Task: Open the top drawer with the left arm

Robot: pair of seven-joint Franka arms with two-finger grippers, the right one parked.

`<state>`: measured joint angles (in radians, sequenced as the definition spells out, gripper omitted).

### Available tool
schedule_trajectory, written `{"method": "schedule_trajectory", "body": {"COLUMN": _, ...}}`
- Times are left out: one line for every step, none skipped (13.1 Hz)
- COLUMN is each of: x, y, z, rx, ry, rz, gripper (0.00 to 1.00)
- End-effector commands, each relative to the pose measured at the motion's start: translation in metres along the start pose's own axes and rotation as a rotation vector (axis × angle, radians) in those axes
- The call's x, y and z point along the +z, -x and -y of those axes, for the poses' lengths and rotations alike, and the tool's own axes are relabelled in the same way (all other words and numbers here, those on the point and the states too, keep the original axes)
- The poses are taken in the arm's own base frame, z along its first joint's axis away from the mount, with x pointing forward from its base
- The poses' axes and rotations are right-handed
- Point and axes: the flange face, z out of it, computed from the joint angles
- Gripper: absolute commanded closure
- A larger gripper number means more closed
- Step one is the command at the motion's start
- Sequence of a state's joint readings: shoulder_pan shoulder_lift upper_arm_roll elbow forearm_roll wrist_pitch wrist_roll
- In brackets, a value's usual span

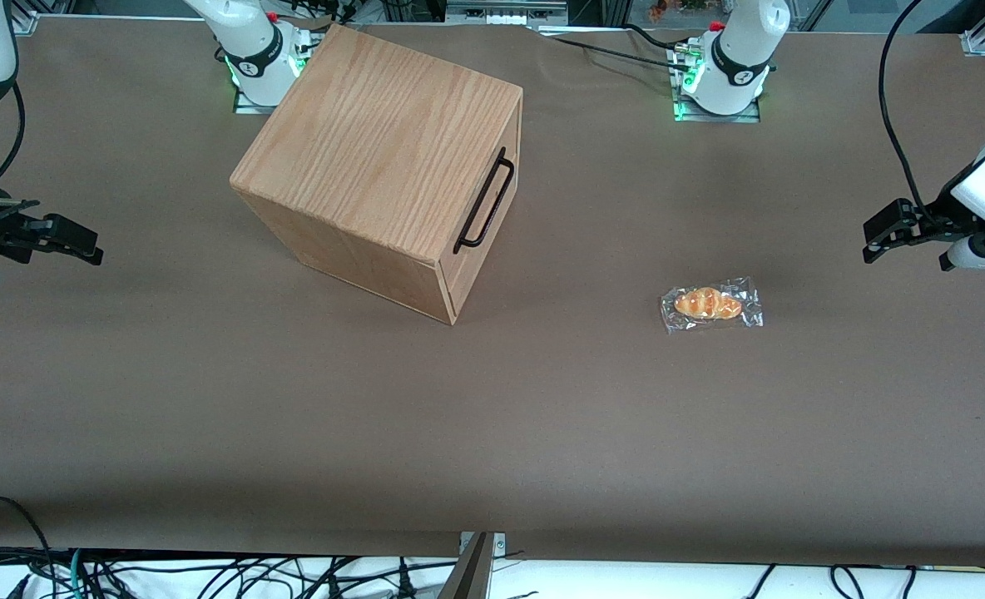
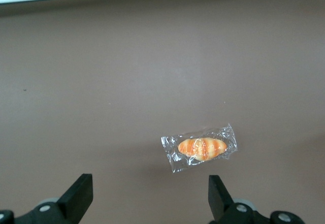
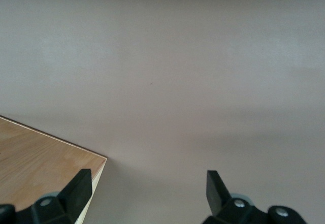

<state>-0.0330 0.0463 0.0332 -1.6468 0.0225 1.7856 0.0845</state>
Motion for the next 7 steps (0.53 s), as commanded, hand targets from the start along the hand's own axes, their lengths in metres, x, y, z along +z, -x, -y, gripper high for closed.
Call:
{"method": "schedule_trajectory", "body": {"x": -0.0083, "y": 0.0057, "z": 0.0068, "rx": 0.01, "ry": -0.017, "rz": 0.025, "gripper": 0.0}}
{"method": "schedule_trajectory", "body": {"x": -0.0118, "y": 0.0051, "z": 0.007, "rx": 0.027, "ry": -0.017, "rz": 0.02, "gripper": 0.0}}
{"method": "schedule_trajectory", "body": {"x": -0.0132, "y": 0.0049, "z": 0.0061, "rx": 0.033, "ry": -0.017, "rz": 0.018, "gripper": 0.0}}
{"method": "schedule_trajectory", "body": {"x": -0.0146, "y": 0.0047, "z": 0.0053, "rx": 0.032, "ry": -0.017, "rz": 0.016, "gripper": 0.0}}
{"method": "schedule_trajectory", "body": {"x": -0.0139, "y": 0.0048, "z": 0.0051, "rx": 0.034, "ry": -0.016, "rz": 0.018, "gripper": 0.0}}
{"method": "schedule_trajectory", "body": {"x": -0.0138, "y": 0.0049, "z": 0.0061, "rx": 0.038, "ry": -0.017, "rz": 0.018, "gripper": 0.0}}
{"method": "schedule_trajectory", "body": {"x": -0.0136, "y": 0.0052, "z": 0.0058, "rx": 0.065, "ry": -0.023, "rz": 0.022, "gripper": 0.0}}
